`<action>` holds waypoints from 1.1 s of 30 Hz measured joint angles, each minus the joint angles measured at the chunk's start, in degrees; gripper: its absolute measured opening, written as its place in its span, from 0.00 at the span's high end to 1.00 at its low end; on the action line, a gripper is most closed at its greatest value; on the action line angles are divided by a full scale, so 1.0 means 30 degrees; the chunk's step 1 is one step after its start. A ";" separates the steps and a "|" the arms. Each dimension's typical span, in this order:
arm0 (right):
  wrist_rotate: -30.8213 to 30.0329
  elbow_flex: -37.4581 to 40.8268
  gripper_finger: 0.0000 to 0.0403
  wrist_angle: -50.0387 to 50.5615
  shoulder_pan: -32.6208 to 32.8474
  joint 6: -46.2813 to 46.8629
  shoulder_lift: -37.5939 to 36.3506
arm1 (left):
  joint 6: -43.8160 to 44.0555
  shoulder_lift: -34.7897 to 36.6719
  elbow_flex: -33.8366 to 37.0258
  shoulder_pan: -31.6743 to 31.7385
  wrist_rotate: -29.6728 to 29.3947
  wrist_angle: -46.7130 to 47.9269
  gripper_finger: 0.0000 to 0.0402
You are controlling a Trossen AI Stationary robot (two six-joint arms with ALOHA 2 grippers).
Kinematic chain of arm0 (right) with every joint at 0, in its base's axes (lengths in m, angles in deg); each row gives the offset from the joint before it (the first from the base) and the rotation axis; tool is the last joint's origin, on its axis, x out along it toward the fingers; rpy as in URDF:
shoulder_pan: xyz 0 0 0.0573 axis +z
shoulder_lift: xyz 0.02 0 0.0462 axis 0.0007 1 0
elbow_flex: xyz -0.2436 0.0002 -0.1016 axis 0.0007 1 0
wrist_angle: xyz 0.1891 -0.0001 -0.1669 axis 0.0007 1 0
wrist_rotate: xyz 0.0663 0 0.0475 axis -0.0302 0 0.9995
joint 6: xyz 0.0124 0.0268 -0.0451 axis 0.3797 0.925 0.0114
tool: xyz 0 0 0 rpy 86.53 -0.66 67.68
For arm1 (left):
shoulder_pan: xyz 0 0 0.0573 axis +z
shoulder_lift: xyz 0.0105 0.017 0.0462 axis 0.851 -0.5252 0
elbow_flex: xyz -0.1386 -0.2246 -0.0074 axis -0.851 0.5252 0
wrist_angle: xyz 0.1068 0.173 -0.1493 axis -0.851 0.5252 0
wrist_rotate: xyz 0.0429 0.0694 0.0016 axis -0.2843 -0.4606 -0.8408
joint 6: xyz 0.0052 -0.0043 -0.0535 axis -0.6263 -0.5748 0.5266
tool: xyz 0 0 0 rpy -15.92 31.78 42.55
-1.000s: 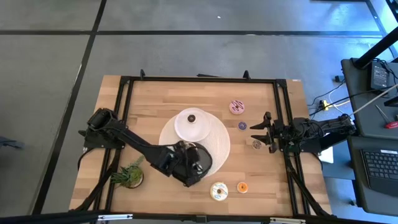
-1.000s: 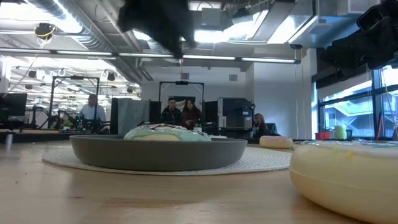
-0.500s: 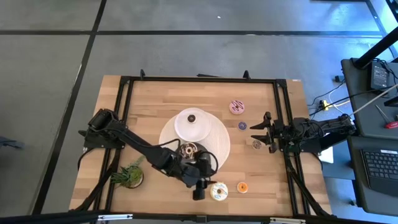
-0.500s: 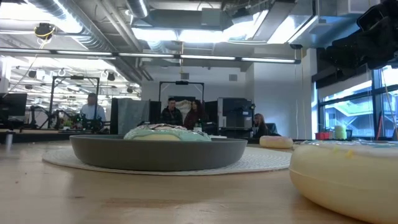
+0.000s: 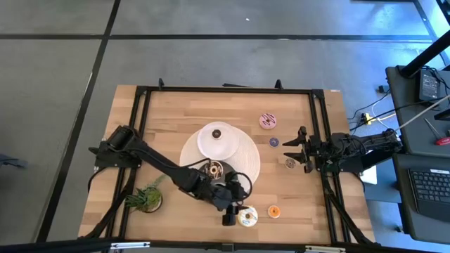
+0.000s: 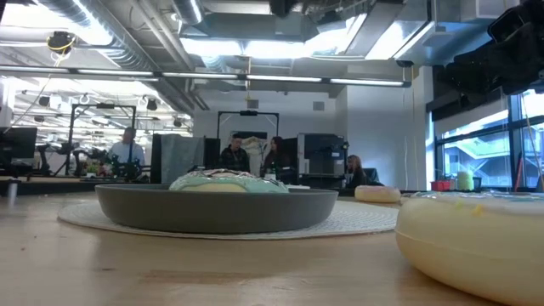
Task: Pick & Place donuts
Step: Put the large white donut on the black plate
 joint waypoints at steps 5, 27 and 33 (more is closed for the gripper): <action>0.0000 0.0000 0.53 -0.0004 0.0004 -0.0015 0.0000 | 0.0329 -0.0412 0.0029 0.0339 0.0903 -0.0074 0.41; 0.0000 0.0000 0.53 -0.0004 0.0006 -0.0045 0.0000 | 0.0920 -0.0542 0.0029 0.0324 0.0768 -0.0088 0.41; 0.0000 0.0000 0.53 0.0002 0.0000 -0.0059 0.0000 | 0.1494 -0.1107 -0.0022 0.0324 -0.0131 -0.0070 0.43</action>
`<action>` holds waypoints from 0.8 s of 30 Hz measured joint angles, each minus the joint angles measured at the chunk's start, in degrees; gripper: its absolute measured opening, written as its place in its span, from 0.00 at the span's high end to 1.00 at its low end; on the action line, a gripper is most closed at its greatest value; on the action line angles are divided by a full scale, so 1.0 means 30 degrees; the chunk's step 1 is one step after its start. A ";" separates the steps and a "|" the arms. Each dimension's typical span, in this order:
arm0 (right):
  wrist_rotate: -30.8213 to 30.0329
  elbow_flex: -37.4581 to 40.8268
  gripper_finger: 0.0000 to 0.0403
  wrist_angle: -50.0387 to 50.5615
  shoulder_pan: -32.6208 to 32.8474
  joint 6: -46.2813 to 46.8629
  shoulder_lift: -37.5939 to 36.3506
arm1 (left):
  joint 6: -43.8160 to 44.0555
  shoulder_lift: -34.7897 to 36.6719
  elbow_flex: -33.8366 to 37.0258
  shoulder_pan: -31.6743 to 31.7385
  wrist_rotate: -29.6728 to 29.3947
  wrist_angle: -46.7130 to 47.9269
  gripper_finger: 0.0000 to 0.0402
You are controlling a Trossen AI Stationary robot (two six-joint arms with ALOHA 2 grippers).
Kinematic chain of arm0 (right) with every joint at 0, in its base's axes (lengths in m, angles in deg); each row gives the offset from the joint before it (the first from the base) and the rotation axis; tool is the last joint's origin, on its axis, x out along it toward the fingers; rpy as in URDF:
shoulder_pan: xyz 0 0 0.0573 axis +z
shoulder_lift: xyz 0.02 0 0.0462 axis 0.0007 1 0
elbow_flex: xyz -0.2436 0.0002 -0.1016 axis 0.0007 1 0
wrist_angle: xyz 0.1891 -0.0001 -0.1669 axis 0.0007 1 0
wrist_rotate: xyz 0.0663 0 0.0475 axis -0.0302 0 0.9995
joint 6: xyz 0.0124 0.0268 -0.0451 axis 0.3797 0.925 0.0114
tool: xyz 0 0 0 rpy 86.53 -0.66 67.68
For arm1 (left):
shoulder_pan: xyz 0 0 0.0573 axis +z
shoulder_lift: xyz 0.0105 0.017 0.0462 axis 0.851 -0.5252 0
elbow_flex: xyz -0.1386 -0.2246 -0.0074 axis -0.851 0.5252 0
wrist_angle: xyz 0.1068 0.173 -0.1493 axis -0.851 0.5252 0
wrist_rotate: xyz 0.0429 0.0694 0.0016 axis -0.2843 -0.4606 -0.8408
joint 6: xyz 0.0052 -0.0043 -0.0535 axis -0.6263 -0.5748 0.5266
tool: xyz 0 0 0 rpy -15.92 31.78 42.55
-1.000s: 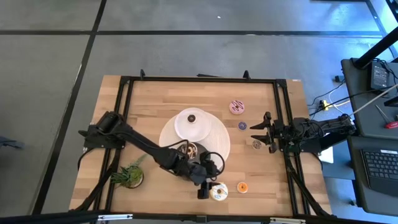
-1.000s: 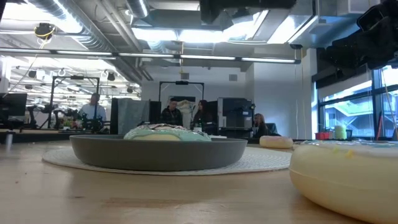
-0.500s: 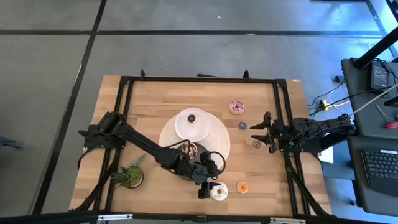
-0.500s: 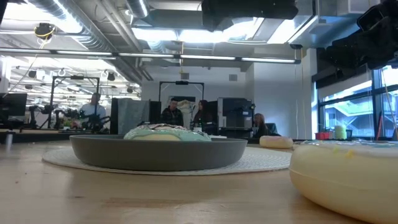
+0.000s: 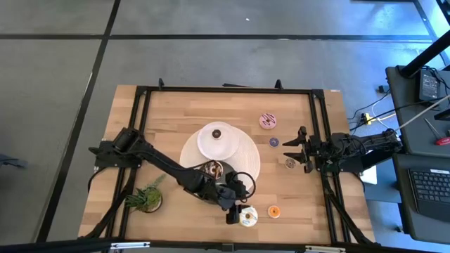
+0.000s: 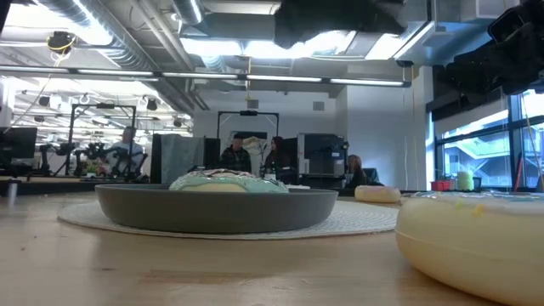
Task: Pick & Place donuts
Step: Put the large white donut on the black plate
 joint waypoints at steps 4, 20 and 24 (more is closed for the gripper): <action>-0.0005 0.0000 0.53 -0.0006 0.0000 -0.0060 0.0007 | -0.0074 -0.0965 0.0007 0.0036 -0.0025 -0.0318 0.46; -0.0004 0.0004 0.53 -0.0006 0.0000 -0.0068 0.0004 | -0.0071 -0.3928 0.0018 -0.0037 0.0626 -0.3043 0.52; 0.0000 0.0000 0.53 -0.0006 0.0000 -0.0065 0.0007 | -0.0074 -0.4641 0.0036 -0.0181 0.0944 -0.3118 0.54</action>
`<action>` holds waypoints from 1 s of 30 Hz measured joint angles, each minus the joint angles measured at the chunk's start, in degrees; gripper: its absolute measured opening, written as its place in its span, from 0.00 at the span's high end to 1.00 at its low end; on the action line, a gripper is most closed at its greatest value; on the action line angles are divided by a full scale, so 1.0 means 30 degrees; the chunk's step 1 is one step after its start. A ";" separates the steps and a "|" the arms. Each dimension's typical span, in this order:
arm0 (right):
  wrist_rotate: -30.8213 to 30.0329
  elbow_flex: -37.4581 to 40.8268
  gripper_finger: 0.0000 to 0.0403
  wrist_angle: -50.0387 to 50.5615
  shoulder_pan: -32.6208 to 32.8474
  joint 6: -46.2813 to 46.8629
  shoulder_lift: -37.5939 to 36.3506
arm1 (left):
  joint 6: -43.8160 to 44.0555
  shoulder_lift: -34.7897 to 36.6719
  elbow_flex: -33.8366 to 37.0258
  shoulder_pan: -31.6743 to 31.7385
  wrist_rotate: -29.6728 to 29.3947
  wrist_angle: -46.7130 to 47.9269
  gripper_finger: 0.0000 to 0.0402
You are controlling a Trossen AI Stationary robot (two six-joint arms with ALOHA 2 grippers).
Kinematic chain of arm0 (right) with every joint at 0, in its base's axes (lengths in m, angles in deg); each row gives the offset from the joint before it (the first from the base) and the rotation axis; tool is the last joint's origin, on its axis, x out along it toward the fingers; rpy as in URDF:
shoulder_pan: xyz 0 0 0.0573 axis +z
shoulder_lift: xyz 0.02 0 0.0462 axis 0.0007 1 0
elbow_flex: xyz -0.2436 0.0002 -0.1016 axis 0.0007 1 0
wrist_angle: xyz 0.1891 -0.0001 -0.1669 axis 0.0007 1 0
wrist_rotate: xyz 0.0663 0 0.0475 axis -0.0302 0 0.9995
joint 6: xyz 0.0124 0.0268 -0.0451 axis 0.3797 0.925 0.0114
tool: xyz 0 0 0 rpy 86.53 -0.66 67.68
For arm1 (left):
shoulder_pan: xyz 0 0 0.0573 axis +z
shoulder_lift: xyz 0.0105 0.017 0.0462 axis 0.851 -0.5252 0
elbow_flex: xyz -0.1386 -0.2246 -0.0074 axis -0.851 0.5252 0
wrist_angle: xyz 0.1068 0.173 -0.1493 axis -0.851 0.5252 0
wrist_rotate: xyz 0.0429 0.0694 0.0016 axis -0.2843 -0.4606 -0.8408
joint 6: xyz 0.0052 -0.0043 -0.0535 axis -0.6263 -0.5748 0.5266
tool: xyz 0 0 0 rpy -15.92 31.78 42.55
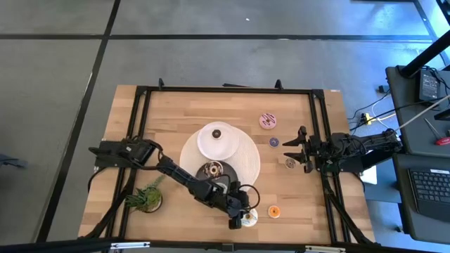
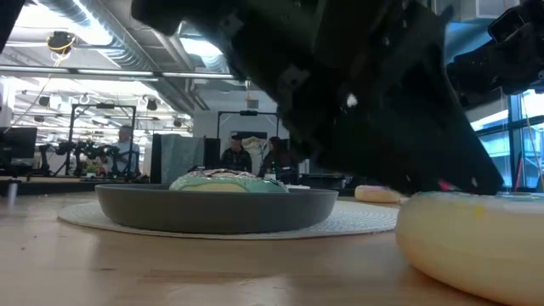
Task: Pick & Place donuts
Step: Put the large white donut on the black plate
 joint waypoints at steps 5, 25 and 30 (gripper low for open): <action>0.0000 0.0007 0.53 0.0000 0.0000 0.0000 -0.0006 | 0.0007 -0.0374 -0.0015 -0.0228 0.0081 -0.0259 0.56; 0.0000 0.0006 0.53 0.0007 0.0000 0.0007 0.0000 | 0.0007 -0.0318 -0.0015 -0.0308 0.0187 -0.0119 0.83; 0.0000 0.0000 0.53 0.0004 0.0000 0.0007 -0.0003 | 0.0002 0.0801 0.0022 -0.0203 0.0303 0.0428 0.90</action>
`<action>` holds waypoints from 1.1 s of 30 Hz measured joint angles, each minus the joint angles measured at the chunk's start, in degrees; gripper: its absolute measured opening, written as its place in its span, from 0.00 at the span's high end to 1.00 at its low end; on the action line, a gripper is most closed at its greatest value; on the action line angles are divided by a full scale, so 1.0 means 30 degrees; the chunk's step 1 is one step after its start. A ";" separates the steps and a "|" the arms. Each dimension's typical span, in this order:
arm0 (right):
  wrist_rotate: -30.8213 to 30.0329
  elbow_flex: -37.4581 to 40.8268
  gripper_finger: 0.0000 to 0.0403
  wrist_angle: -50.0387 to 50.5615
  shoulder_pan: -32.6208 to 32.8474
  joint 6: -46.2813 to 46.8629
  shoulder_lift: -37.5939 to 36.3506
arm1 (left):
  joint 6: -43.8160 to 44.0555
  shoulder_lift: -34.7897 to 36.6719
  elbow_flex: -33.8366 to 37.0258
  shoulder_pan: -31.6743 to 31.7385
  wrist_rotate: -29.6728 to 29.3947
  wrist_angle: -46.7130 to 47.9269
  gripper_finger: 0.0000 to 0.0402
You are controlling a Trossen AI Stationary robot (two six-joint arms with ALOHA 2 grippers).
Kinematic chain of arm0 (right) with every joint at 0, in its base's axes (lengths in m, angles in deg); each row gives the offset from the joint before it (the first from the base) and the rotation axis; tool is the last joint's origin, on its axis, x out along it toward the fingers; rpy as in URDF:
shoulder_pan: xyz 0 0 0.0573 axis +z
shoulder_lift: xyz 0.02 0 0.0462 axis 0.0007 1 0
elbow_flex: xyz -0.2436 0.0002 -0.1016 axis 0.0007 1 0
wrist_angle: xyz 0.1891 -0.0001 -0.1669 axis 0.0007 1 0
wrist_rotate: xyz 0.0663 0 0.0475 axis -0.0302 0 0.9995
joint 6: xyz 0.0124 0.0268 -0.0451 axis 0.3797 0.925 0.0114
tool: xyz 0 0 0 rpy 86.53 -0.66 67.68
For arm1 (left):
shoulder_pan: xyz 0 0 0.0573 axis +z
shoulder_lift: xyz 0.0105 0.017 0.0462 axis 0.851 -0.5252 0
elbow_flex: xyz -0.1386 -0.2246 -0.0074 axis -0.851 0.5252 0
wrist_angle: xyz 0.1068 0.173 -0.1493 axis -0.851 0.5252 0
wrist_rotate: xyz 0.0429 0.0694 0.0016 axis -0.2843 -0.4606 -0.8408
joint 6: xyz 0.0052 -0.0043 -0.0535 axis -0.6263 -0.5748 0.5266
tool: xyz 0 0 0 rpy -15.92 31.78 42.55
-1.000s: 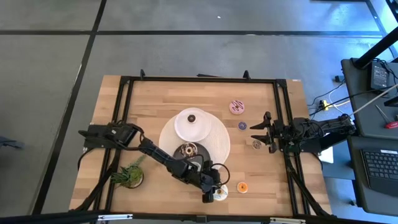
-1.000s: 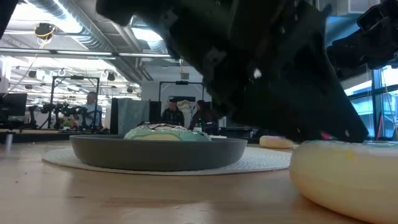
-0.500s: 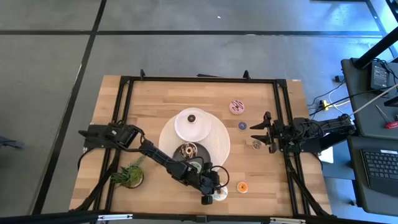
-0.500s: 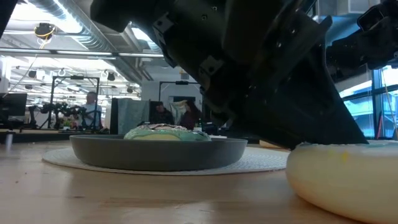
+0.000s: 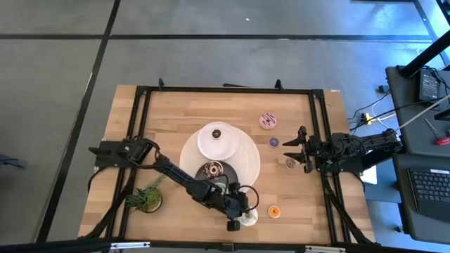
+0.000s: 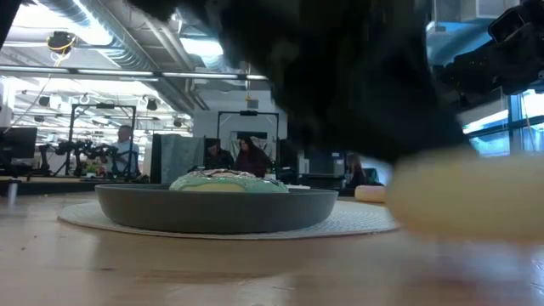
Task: Pick & Place donuts
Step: Put the large white donut on the black plate
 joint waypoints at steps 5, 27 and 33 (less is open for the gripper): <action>0.0000 0.0000 0.53 -0.0004 0.0000 0.0000 -0.0004 | 0.0005 0.2124 -0.0007 0.0244 -0.0472 0.1997 0.94; 0.0007 0.0007 0.53 -0.0001 0.0000 -0.0372 0.0003 | 1.1733 0.7233 0.3077 -0.3665 -0.8866 1.4625 0.94; 0.0007 0.0004 0.53 0.0003 0.0000 -0.0325 0.0018 | 0.9778 0.9776 0.7806 -0.3951 -0.9774 0.7202 0.94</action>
